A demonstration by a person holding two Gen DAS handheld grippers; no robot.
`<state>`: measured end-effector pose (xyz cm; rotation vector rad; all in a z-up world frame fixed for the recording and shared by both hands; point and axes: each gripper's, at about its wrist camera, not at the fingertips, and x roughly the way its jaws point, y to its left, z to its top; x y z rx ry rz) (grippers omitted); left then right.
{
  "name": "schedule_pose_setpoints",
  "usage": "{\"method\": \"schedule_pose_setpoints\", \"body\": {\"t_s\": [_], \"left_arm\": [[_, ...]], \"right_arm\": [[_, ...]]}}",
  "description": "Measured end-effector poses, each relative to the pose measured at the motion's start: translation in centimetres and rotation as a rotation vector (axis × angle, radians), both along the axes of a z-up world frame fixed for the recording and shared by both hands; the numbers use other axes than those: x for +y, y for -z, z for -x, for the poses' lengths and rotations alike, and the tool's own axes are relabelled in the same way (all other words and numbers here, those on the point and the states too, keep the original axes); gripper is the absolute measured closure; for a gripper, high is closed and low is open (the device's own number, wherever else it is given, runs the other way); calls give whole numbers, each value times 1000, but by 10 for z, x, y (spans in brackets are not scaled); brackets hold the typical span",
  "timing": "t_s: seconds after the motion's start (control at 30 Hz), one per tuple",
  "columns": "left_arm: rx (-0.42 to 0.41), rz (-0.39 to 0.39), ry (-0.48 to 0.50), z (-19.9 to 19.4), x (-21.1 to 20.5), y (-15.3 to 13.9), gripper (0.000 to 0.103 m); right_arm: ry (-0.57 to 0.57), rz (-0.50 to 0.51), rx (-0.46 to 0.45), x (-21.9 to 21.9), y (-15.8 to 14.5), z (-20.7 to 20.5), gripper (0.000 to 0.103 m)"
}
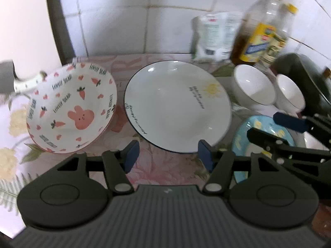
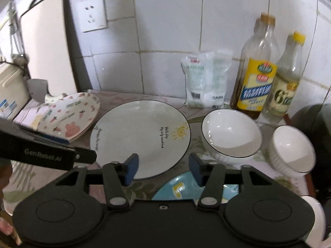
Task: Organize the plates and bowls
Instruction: 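Lift the white plate with both grippers, set it down nearer the wall, open, then reach both grippers to the blue fried-egg plate and close on its rim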
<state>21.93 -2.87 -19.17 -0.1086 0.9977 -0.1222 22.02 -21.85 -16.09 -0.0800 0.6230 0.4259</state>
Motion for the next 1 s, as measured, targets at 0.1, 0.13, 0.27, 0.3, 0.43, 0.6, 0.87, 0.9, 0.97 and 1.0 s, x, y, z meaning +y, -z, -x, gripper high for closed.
{"method": "schedule_pose_setpoints", "body": {"t_s": [0.1,0.13,0.27,0.3,0.43,0.6,0.87,0.9,0.97,1.0], "left_arm": [[3,-19,43,13,-9,-15,36],[6,-20,57,18,-12,-20,36],[15,-10,108,33,-23,-32,32],[17,-19,121,37,-26,-34,32],[34,-45,167,47,-41,-35,26],[34,-89,217,56,-65,-27,23],[57,-117,319,63,-105,-8,23],[57,-122,331,64,-109,-6,23],[51,-131,349,65,-117,-2,23],[47,-131,356,65,-121,0,23]], "right_arm": [[-6,-5,-33,-11,-12,23,36],[-7,-10,-37,-15,-15,31,33],[13,-29,-76,-35,-22,62,20],[17,-31,-85,-39,-23,68,20],[20,-34,-92,-56,-23,95,19],[31,-46,-94,-76,-14,120,19],[91,-27,-41,-97,29,139,19],[101,-44,-32,-100,34,139,19],[127,-76,-14,-106,44,139,19],[135,-87,-11,-108,49,139,19]]}}
